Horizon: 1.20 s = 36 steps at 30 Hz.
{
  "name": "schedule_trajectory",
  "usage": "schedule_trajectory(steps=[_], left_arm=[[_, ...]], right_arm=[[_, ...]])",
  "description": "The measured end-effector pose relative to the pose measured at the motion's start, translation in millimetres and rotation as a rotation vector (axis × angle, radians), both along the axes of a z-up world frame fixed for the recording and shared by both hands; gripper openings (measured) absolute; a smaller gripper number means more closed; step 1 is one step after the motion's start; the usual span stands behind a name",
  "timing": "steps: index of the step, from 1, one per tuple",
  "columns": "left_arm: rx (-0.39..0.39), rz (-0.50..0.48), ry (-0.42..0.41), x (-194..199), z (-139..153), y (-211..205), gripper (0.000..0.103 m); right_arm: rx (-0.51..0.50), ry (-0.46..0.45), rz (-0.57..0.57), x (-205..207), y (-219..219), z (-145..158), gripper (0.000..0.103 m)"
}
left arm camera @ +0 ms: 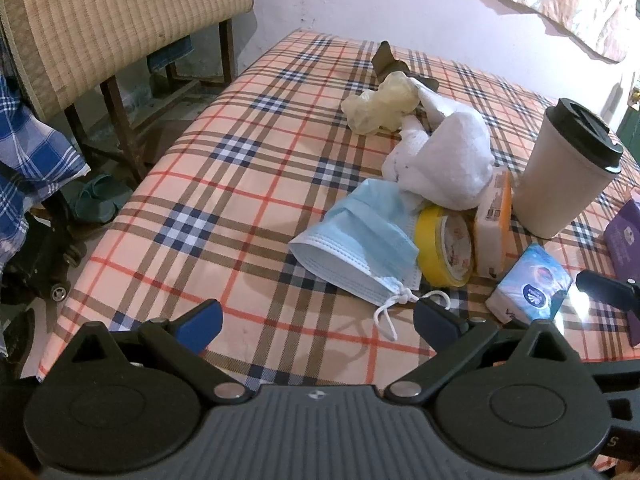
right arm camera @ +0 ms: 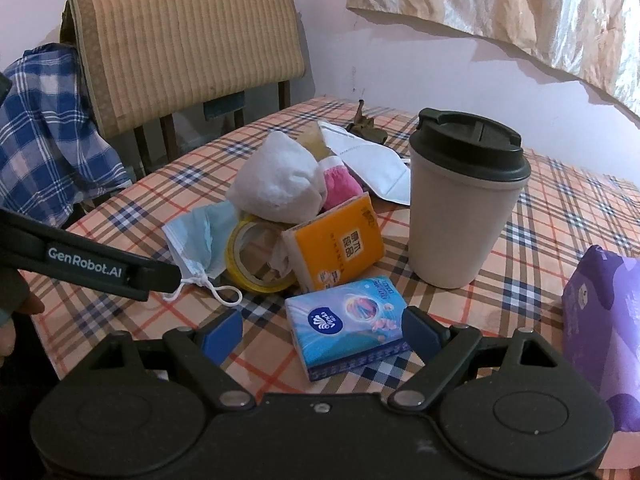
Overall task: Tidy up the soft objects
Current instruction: 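Close the left tool on the blue surgical mask and lift it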
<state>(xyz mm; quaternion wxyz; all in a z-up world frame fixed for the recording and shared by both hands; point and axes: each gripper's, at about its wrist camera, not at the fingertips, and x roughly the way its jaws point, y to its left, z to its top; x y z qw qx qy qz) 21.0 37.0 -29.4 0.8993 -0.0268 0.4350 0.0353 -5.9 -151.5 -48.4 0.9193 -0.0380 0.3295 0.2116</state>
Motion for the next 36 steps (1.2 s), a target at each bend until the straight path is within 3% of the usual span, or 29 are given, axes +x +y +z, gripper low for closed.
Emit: schedule_trajectory(steps=[10, 14, 21, 22, 24, 26, 28, 30, 32, 36], left_arm=[[0.030, -0.083, 0.010, 18.4, -11.5, 3.2, 0.103], [0.039, -0.137, -0.022, 29.2, -14.0, 0.8, 0.103], [0.050, -0.195, -0.047, 51.9, -28.8, -2.3, 0.102], [0.035, -0.203, -0.048, 54.1, -30.7, -1.8, 0.098], [0.037, -0.217, -0.075, 55.2, -30.0, -4.4, 0.081], [0.021, -0.233, -0.090, 53.2, -27.3, -7.0, 0.053], [-0.026, -0.247, -0.090, 50.8, -25.5, -6.2, 0.038], [-0.052, -0.232, -0.092, 45.6, -23.1, -4.6, 0.034], [-0.056, -0.215, -0.109, 36.9, -20.0, -2.6, 0.029], [-0.067, -0.195, -0.128, 21.0, -12.9, 2.0, 0.028]], right_arm=[[-0.019, 0.014, 0.020, 8.6, 4.2, -7.9, 0.101], [-0.044, -0.023, 0.001, 8.5, 5.0, -5.3, 0.101], [-0.026, -0.005, 0.005, 15.5, -2.9, -5.2, 0.101], [-0.034, 0.008, 0.012, 17.7, -2.2, -6.4, 0.101], [-0.041, 0.024, 0.015, 21.1, -0.6, -9.5, 0.101], [-0.049, 0.017, 0.012, 21.1, 0.9, -12.3, 0.102], [-0.072, 0.004, 0.017, 22.4, 4.7, -13.9, 0.102], [-0.092, -0.007, -0.002, 23.9, 7.0, -13.3, 0.101], [-0.051, -0.010, -0.005, 24.5, 0.7, -11.3, 0.101], [-0.033, 0.039, 0.001, 31.6, -5.3, -18.2, 0.101]])
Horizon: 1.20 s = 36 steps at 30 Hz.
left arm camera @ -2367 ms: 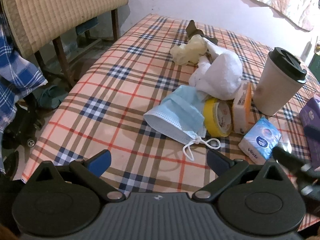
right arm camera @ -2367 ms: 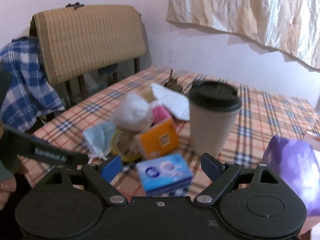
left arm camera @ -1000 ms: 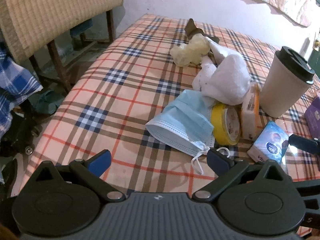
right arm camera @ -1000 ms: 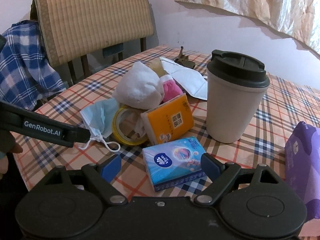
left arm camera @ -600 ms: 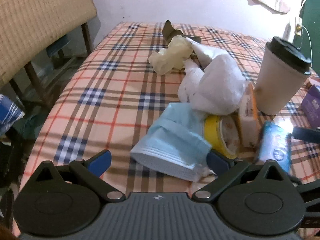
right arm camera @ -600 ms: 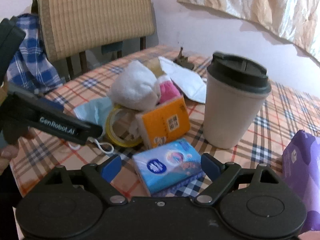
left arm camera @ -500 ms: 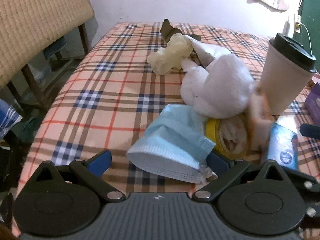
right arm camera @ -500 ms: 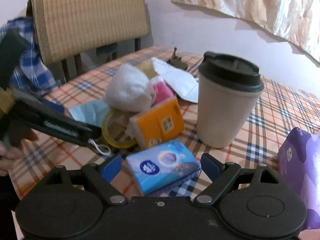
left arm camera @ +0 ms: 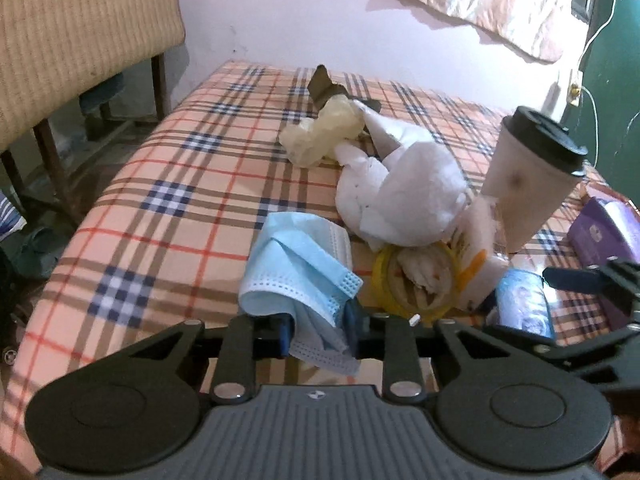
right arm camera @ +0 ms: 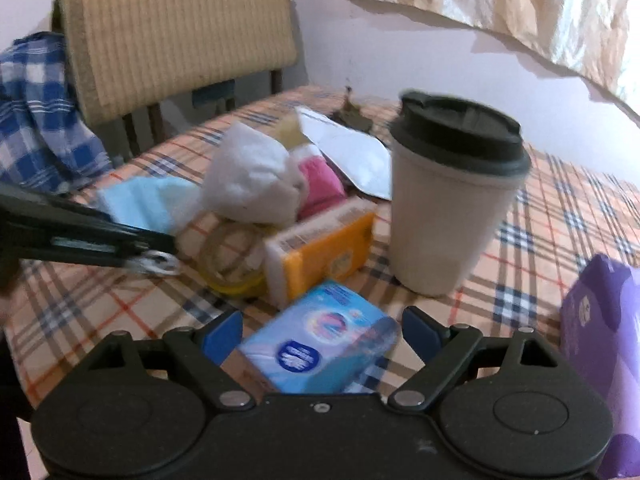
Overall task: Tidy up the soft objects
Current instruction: 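Close the left tool on the blue surgical mask and lift it, then close the right tool on the blue Vinda tissue pack and lift it, then carry the mask with the left tool while the right tool carries the tissue pack toward the white box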
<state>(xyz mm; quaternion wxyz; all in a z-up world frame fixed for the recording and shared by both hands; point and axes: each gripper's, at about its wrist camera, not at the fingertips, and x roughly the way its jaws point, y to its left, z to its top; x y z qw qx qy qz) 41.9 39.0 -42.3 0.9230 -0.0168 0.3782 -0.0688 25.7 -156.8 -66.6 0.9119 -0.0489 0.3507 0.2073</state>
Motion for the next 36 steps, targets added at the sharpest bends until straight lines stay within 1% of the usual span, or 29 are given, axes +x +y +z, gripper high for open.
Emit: schedule_trajectory(steps=[3, 5, 7, 9, 12, 15, 17, 19, 20, 21, 22, 24, 25, 26, 28, 31, 33, 36], left_arm=[[-0.003, 0.000, -0.005, -8.1, 5.5, -0.4, 0.028], [-0.017, 0.005, -0.016, -14.2, 10.7, -0.3, 0.028], [-0.022, 0.009, -0.024, -19.1, 15.2, -0.2, 0.028], [-0.026, 0.007, -0.030, -22.4, 18.6, -0.9, 0.028], [-0.020, 0.009, -0.048, -25.6, 23.5, -4.0, 0.028], [-0.035, 0.014, -0.055, -28.0, 26.8, -5.3, 0.028], [-0.035, 0.006, -0.057, -30.4, 28.0, -7.2, 0.028], [-0.022, 0.000, -0.062, -32.8, 27.9, -10.5, 0.028], [-0.021, 0.000, -0.061, -33.4, 27.1, -11.4, 0.028], [-0.025, 0.000, -0.057, -33.4, 26.3, -11.9, 0.028], [-0.027, 0.001, -0.056, -34.0, 26.3, -11.8, 0.028], [-0.028, 0.002, -0.058, -35.0, 27.1, -12.4, 0.028], [-0.028, 0.003, -0.061, -35.4, 28.4, -12.6, 0.028], [-0.027, 0.004, -0.065, -36.1, 29.8, -12.9, 0.028], [-0.026, 0.007, -0.075, -37.5, 33.7, -12.5, 0.028], [-0.021, 0.018, -0.087, -39.7, 38.7, -12.5, 0.028], [-0.025, 0.024, -0.091, -40.5, 41.1, -12.6, 0.028], [-0.017, 0.027, -0.100, -40.2, 46.5, -16.3, 0.028]], right_arm=[[-0.013, 0.037, 0.048, 3.9, 3.5, -8.4, 0.101], [0.019, 0.033, 0.039, 2.0, -0.6, -10.7, 0.100], [0.084, 0.038, 0.017, -0.7, -9.1, -8.7, 0.092], [0.120, 0.038, -0.001, -4.3, -14.6, -5.3, 0.080], [0.134, 0.028, -0.028, -9.4, -21.1, 1.1, 0.071], [0.145, 0.025, -0.048, -10.3, -25.8, 1.5, 0.067], [0.142, 0.045, -0.061, -11.1, -27.2, -0.9, 0.066], [0.153, 0.069, -0.079, -8.6, -28.1, -4.1, 0.068], [0.152, 0.070, -0.089, -8.2, -26.8, -4.7, 0.078], [0.145, 0.064, -0.089, -7.8, -24.5, -5.6, 0.082], [0.134, 0.062, -0.085, -6.0, -20.9, -6.4, 0.082], [0.120, 0.078, -0.089, -0.2, -14.9, -10.0, 0.079], [0.119, 0.075, -0.100, 0.9, -14.2, -10.5, 0.075], [0.119, 0.070, -0.112, 0.7, -14.6, -9.1, 0.064], [0.149, 0.065, -0.117, -3.1, -18.9, -4.6, 0.064], [0.127, 0.014, -0.126, -15.9, -23.7, 8.4, 0.064], [0.154, -0.001, -0.115, -25.1, -29.4, 19.1, 0.064], [0.170, -0.036, -0.096, -33.2, -30.4, 38.9, 0.064]])
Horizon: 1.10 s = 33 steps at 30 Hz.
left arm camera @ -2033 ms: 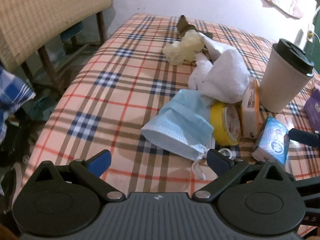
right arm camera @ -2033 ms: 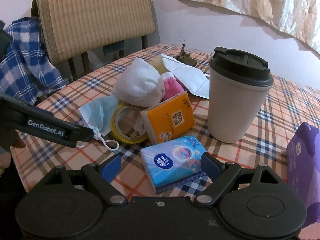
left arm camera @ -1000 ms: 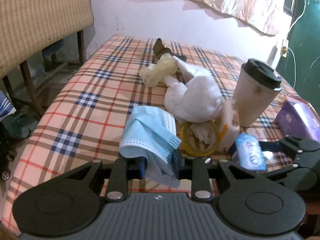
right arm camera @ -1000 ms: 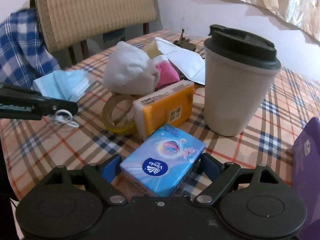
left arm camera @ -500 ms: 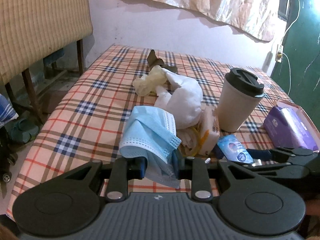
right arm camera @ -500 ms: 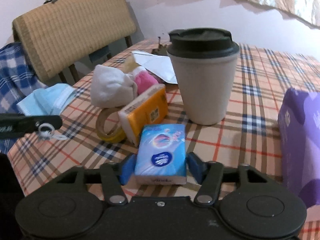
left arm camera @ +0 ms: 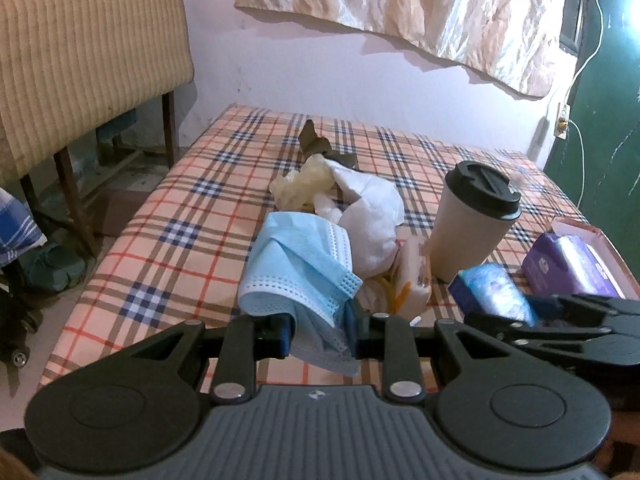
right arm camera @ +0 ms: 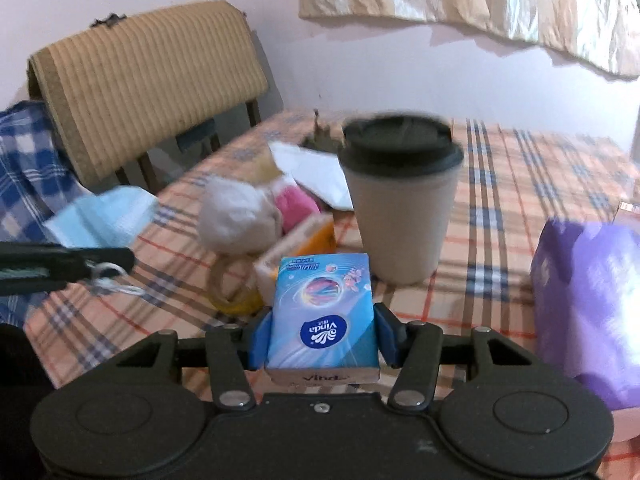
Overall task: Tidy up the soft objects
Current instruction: 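Carry the mask with the left tool while the right tool carries the tissue pack toward the white box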
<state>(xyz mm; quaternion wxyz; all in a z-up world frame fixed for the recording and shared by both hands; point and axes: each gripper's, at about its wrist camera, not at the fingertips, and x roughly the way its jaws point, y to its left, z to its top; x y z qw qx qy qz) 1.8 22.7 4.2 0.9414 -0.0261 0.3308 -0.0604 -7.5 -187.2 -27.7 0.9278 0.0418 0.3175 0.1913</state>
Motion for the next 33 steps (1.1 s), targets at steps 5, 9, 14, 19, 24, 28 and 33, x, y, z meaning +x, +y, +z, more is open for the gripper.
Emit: schedule_trajectory(steps=[5, 9, 14, 19, 24, 28, 33], left_arm=[[0.013, 0.002, -0.013, 4.1, 11.3, -6.2, 0.028], [0.018, 0.004, -0.026, 10.1, 21.6, -10.4, 0.028], [0.021, -0.002, -0.037, 19.0, 31.7, -16.5, 0.028], [0.017, -0.006, -0.031, 27.3, 39.5, -20.8, 0.028], [0.032, -0.012, -0.037, 32.4, 48.2, -26.4, 0.028], [0.023, -0.019, -0.037, 35.6, 52.6, -29.7, 0.028], [0.029, -0.027, -0.036, 38.1, 54.5, -37.7, 0.028]], right_arm=[[0.023, -0.040, 0.038, 2.9, 8.2, 27.6, 0.064], [0.020, -0.056, 0.051, 8.4, 14.9, 41.7, 0.064], [0.010, -0.067, 0.048, 11.4, 16.4, 55.8, 0.064], [0.012, -0.071, 0.038, 18.0, 12.0, 68.0, 0.064], [0.011, -0.082, 0.025, 23.2, 7.4, 78.1, 0.064], [0.014, -0.084, 0.007, 25.4, 0.2, 82.5, 0.064], [0.015, -0.082, -0.020, 27.2, -10.4, 84.1, 0.064]])
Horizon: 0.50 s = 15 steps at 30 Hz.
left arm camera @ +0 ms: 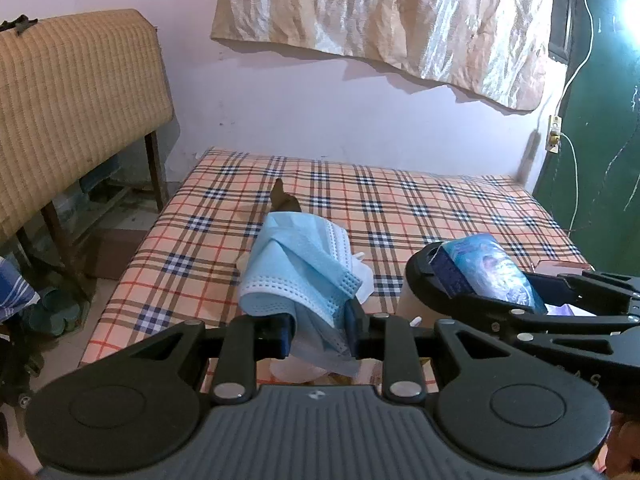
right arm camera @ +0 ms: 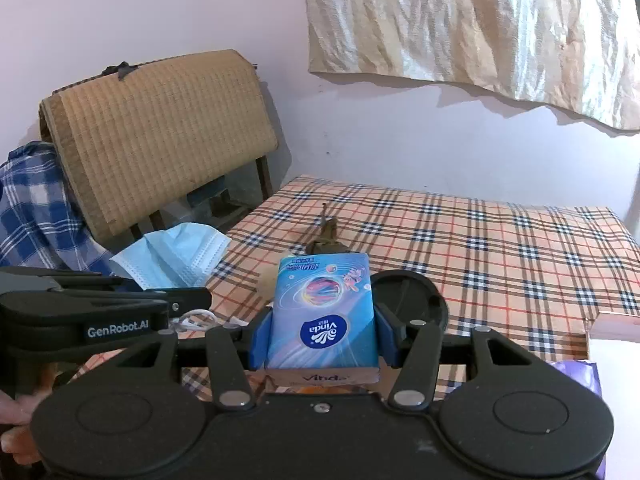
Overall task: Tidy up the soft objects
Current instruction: 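Carry the mask with the left tool while the right tool carries the tissue pack toward the white box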
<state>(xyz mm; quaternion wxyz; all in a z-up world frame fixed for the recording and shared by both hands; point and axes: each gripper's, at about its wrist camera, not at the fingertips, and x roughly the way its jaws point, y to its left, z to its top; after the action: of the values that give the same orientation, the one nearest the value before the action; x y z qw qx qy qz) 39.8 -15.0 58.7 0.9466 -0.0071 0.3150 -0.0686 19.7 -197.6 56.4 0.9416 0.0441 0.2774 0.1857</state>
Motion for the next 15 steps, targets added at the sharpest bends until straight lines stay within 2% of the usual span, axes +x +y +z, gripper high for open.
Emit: schedule_trajectory(steps=[15], left_arm=[[-0.009, -0.061, 0.003, 6.6, 2.7, -33.4, 0.028]], right_arm=[[0.010, 0.001, -0.069, -1.3, -35.7, 1.8, 0.064]])
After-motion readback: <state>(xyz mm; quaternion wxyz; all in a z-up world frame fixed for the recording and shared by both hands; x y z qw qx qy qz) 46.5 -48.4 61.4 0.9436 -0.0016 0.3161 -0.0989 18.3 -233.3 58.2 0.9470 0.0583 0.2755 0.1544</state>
